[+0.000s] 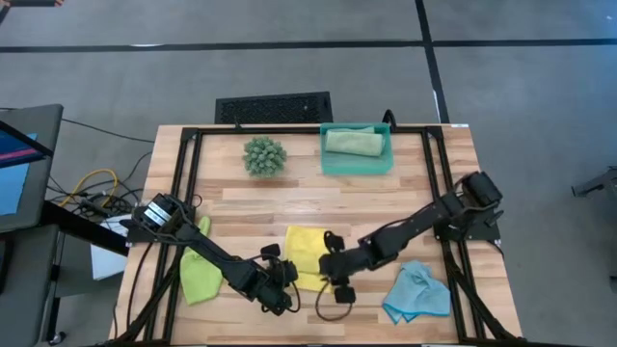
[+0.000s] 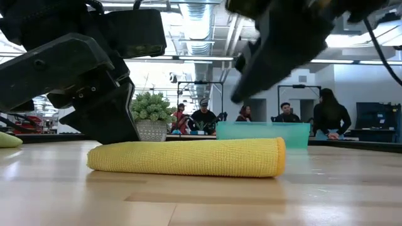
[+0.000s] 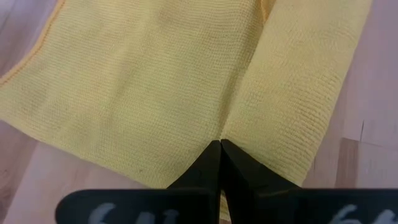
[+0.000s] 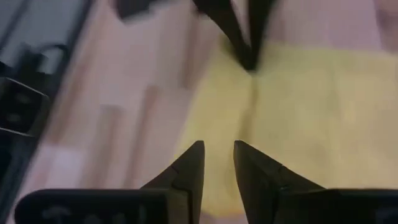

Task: Roll microfiber towels into tight, uniform cylinder then place into a basket
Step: Roll the yellow microfiber cloth

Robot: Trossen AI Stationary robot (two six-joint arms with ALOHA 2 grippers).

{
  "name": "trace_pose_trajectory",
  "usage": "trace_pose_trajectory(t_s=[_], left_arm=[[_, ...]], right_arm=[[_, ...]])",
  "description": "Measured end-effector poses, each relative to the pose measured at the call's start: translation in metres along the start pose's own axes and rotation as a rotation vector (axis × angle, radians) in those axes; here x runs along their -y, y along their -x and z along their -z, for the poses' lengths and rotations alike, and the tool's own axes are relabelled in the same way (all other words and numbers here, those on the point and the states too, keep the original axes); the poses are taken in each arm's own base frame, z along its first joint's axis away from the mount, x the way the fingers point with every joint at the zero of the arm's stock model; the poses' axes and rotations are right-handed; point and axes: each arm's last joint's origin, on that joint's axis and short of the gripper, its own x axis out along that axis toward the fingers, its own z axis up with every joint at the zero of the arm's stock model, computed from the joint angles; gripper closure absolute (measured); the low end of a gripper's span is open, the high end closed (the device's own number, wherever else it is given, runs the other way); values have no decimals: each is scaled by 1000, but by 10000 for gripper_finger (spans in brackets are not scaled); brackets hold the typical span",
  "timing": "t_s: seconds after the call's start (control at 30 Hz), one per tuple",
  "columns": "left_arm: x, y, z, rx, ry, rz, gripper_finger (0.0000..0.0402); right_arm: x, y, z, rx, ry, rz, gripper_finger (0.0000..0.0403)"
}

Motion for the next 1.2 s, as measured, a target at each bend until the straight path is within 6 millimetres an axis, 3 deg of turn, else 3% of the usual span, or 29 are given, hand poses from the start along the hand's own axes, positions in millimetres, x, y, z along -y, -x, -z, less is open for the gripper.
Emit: trace_pose_trajectory(t_s=[0.17,0.4,0.57,0.77,1.0,1.2], left_arm=[[0,0,1,-6,13,0,400],[0,0,1,-8,13,0,400],[0,0,1,-9,13,0,400],[0,0,2,-11,20,0,400],[-1,4,0,-12,51,13,400],[4,25,-1,26,46,54,400]], right_arm=[[-14,-27,-1,120,78,-55,269],[-3,-48,3,45,64,-7,179],[-2,-66,5,33,87,55,164],[-12,-74,2,24,180,59,207],[-12,-75,5,7,189,68,314],[-9,-75,4,5,185,61,391]])
